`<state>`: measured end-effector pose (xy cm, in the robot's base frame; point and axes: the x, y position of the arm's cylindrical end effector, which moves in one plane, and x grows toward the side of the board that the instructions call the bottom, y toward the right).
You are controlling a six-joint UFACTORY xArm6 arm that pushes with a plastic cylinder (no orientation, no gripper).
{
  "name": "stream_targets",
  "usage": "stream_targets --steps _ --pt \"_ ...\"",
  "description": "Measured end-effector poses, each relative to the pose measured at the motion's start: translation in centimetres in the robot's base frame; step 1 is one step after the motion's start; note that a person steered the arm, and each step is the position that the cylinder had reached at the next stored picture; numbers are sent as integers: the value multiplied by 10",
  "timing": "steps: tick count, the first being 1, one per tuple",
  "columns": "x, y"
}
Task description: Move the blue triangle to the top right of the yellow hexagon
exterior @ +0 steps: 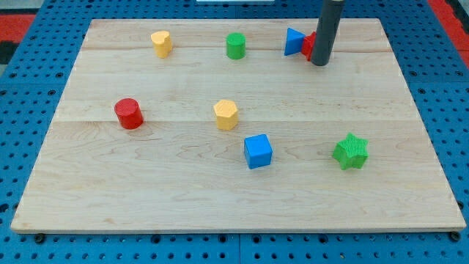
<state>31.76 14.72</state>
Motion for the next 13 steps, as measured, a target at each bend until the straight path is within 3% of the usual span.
stream_targets --steps 1,4,7,9,10,11,13 --pt "0 0" --pt "57 -2" --pt "60 -1" --pt "58 81" --pt "49 140" --pt "21 162" --pt "-59 163"
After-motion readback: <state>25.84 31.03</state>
